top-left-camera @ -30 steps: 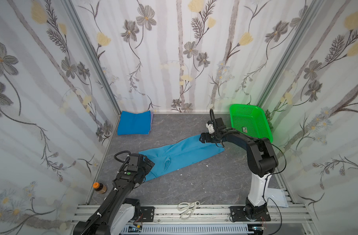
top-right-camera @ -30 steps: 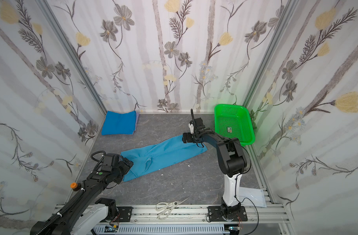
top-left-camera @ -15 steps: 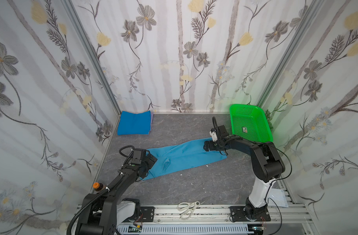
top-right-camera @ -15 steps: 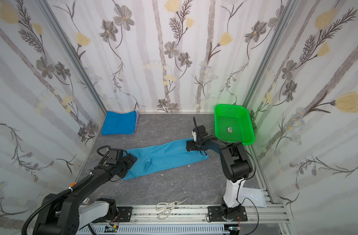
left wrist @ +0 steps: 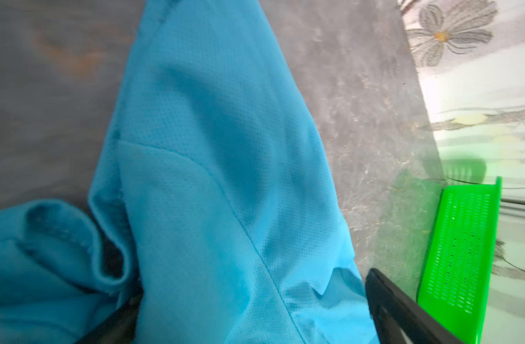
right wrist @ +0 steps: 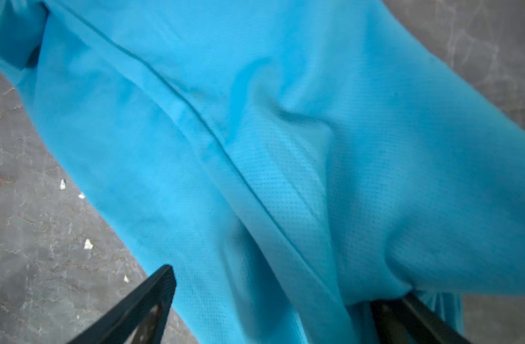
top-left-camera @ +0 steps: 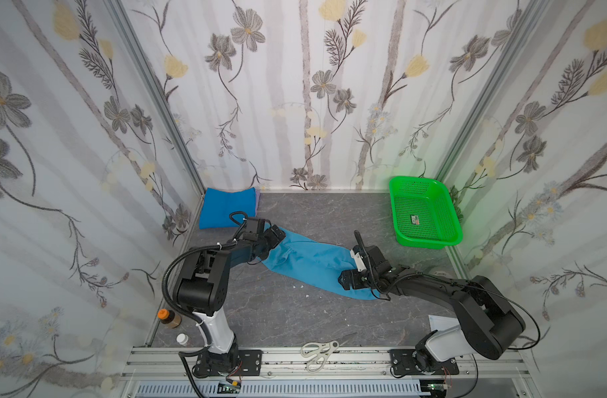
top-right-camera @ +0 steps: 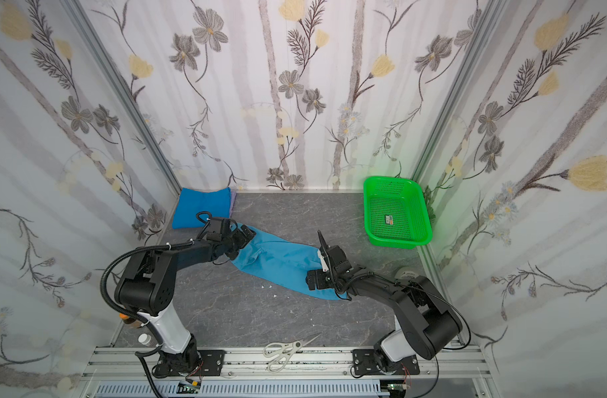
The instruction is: Fold and stack the t-shirts
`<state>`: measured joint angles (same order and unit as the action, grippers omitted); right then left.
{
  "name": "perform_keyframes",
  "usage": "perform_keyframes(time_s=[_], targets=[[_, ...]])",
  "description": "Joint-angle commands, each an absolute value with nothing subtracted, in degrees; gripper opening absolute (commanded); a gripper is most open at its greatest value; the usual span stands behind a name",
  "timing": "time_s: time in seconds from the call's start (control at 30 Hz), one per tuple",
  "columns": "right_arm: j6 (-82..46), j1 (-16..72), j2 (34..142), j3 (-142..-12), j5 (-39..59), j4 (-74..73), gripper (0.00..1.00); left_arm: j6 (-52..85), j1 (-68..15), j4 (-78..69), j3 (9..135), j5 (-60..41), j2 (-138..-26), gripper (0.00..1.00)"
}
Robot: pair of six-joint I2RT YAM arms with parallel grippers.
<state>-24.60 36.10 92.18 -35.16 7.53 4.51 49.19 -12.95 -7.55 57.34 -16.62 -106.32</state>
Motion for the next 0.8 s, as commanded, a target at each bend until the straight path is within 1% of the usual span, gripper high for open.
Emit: perform_keyframes(time_s=[0.0, 0.2, 0.33, 0.47, 0.67, 0.77], targets=[[-31.9, 38.18, 88.87, -32.54, 12.31, 13.05, 1.0, 47.39, -15.35, -1.84, 64.49, -20.14, -113.37, 1.0], [-34.8, 45.42, 91.06, -32.34, 16.81, 9.01, 1.0, 45.88, -17.55, 2.66, 79.93, -19.09, -122.99, 1.0], [-36.39, 50.45, 94.64, -34.05, 18.95, 5.73, 1.0, 44.54, -18.36, 7.21, 92.9, -21.24, -130.76, 1.0], [-35.97, 51.67, 99.53, -39.68, 19.97, 4.54, 1.0, 44.35, -18.81, 8.86, 99.98, -22.14, -135.39, 1.0], [-33.12, 51.89, 109.91, -53.15, 23.13, 4.2, 1.0, 43.59, -19.25, 12.24, 110.34, -22.9, -141.21, 1.0], [-32.11, 51.79, 114.11, -57.18, 23.52, 4.91, 1.0, 42.98, -19.15, 15.11, 118.23, -23.37, -145.4, 1.0]])
